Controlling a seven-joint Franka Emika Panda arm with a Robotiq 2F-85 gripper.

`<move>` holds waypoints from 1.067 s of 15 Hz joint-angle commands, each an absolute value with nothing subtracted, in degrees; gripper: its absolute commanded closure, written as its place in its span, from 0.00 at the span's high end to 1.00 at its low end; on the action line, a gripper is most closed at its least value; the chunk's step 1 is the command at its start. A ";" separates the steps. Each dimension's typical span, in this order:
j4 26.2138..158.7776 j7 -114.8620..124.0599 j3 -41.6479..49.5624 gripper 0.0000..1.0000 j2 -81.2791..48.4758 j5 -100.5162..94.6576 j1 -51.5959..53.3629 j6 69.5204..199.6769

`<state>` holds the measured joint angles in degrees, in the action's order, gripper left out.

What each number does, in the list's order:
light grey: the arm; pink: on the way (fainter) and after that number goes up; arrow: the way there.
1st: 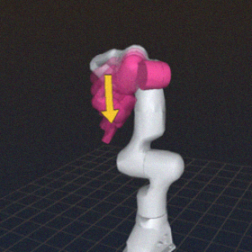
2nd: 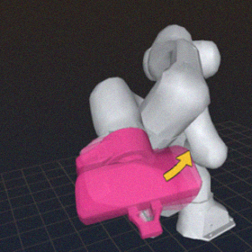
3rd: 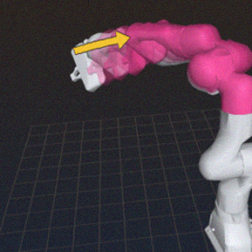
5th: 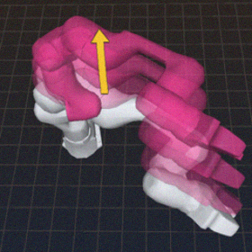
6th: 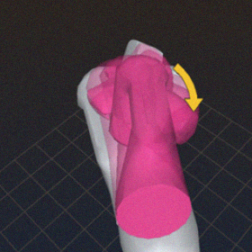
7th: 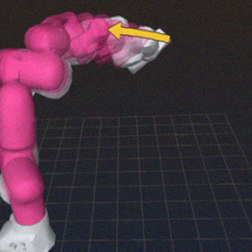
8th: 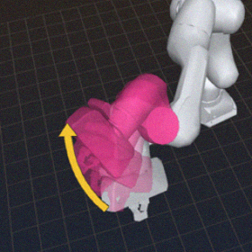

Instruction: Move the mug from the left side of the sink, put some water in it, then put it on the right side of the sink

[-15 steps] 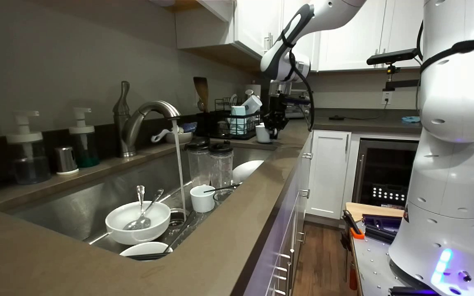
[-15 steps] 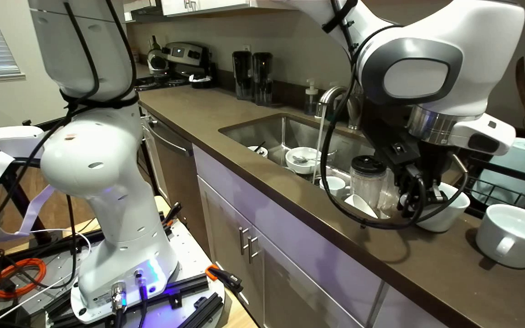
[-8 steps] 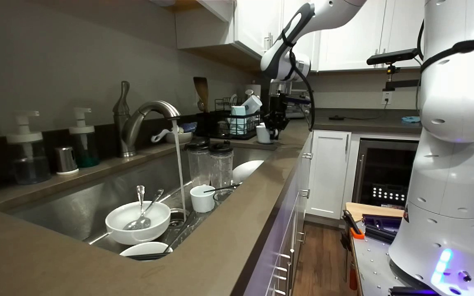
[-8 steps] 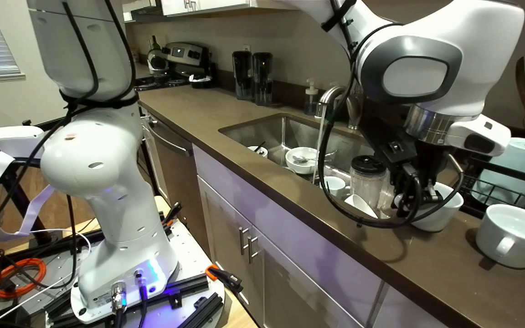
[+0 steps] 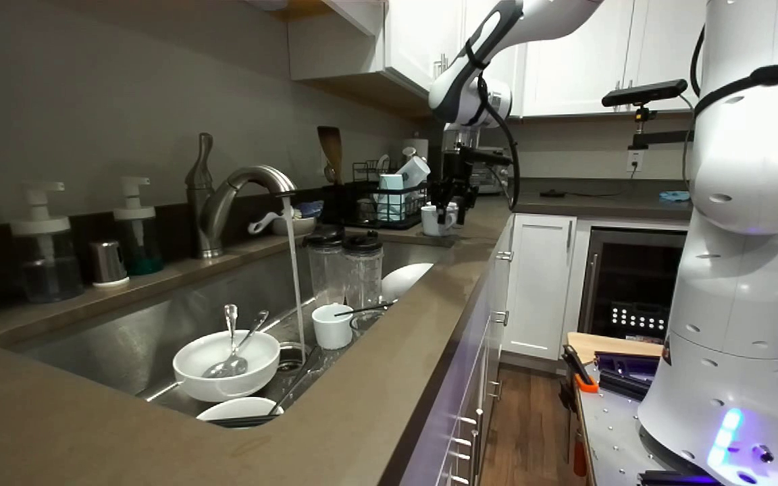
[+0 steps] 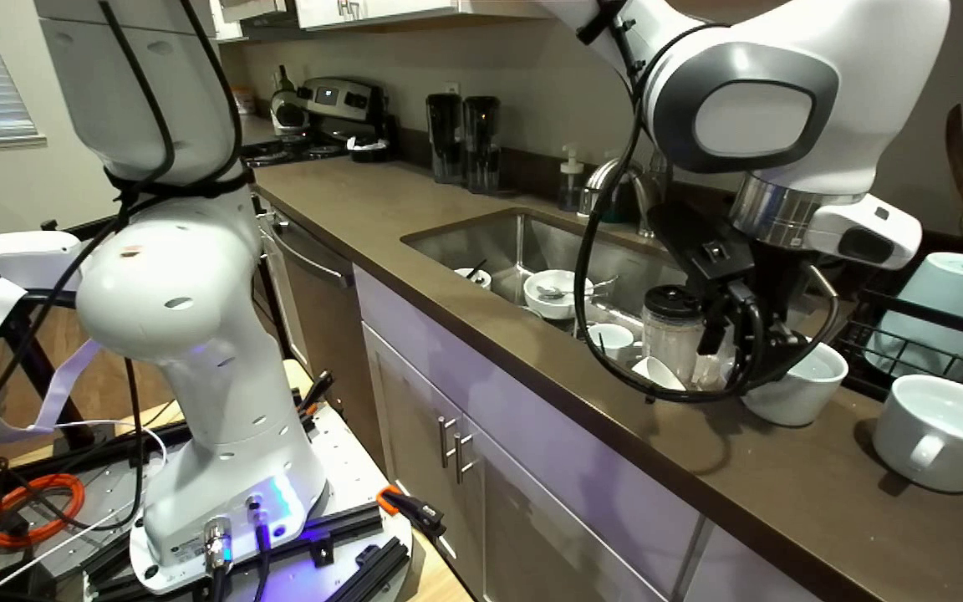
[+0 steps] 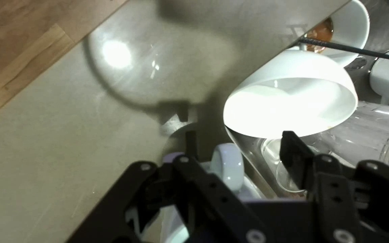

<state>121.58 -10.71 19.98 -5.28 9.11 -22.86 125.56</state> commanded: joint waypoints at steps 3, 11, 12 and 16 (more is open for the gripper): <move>127.14 -4.81 19.80 0.99 2.54 1.20 -20.82 124.93; 135.47 4.68 16.29 1.00 15.38 -10.87 -19.31 126.06; 136.65 4.76 15.71 1.00 17.07 -11.41 -19.18 126.51; 136.11 2.54 15.42 1.00 17.49 -9.77 -18.81 125.93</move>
